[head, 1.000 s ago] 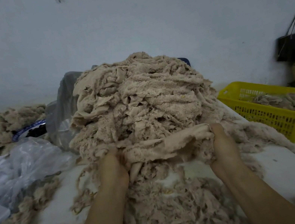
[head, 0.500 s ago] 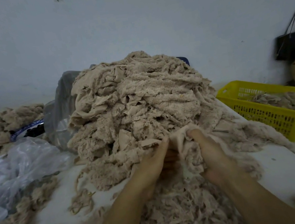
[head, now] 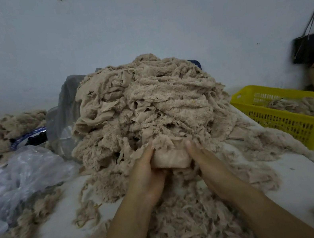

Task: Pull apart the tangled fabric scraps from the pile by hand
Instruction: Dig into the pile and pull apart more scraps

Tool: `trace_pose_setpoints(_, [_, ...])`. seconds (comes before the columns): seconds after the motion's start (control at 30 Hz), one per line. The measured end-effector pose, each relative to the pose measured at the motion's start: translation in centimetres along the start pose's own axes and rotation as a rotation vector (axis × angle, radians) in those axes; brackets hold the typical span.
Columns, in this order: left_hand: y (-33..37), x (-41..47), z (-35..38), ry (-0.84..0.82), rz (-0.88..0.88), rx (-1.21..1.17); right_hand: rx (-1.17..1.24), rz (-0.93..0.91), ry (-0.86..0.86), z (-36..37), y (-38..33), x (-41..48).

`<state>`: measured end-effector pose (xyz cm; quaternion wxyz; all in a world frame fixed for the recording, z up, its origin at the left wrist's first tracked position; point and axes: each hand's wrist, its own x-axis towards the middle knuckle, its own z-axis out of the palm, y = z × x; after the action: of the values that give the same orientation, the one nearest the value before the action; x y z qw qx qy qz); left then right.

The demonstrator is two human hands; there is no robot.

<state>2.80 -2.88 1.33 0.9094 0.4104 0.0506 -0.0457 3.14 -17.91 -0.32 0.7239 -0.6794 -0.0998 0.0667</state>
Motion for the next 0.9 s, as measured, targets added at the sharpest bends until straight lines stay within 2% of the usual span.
trace_pose_setpoints(0.1, [-0.4, -0.2, 0.4, 0.015, -0.005, 0.055, -0.122, -0.089, -0.111, 0.9, -0.3, -0.8])
trace_pose_setpoints(0.23, [-0.7, 0.2, 0.1, 0.127, 0.046, 0.136, -0.147, -0.039, -0.029, 1.2, -0.3, -0.8])
trace_pose_setpoints(0.37, [0.0, 1.6, -1.0, 0.273, 0.082, -0.091, -0.123, 0.047, -0.058, 0.7, -0.6, -0.8])
trace_pose_setpoints(0.47, [2.3, 2.2, -3.2, 0.381, 0.141, -0.259, 0.066, 0.119, 0.066, -0.8, -1.3, -0.6])
trace_pose_setpoints(0.57, [1.9, 1.5, -2.8, 0.232, 0.046, -0.038, 0.122, 0.161, 0.126, -1.4, -1.8, -0.4])
trace_pose_setpoints(0.67, [0.2, 0.4, -0.6, -0.001, -0.046, 0.256, 0.068, 0.150, 0.114, -0.6, -1.3, -0.4])
trace_pose_setpoints(0.73, [-0.3, -0.1, 0.2, -0.113, -0.047, 0.383, 0.077, 0.127, 0.093, -0.3, -1.2, -0.5])
trace_pose_setpoints(0.8, [-0.7, -0.6, 0.5, -0.120, -0.010, 0.494, 0.098, 0.132, 0.086, -0.4, -1.2, -0.4])
trace_pose_setpoints(0.9, [-1.2, -0.7, 0.6, 0.021, 0.059, 0.515, 0.032, 0.121, 0.048, -0.1, -1.2, -0.7])
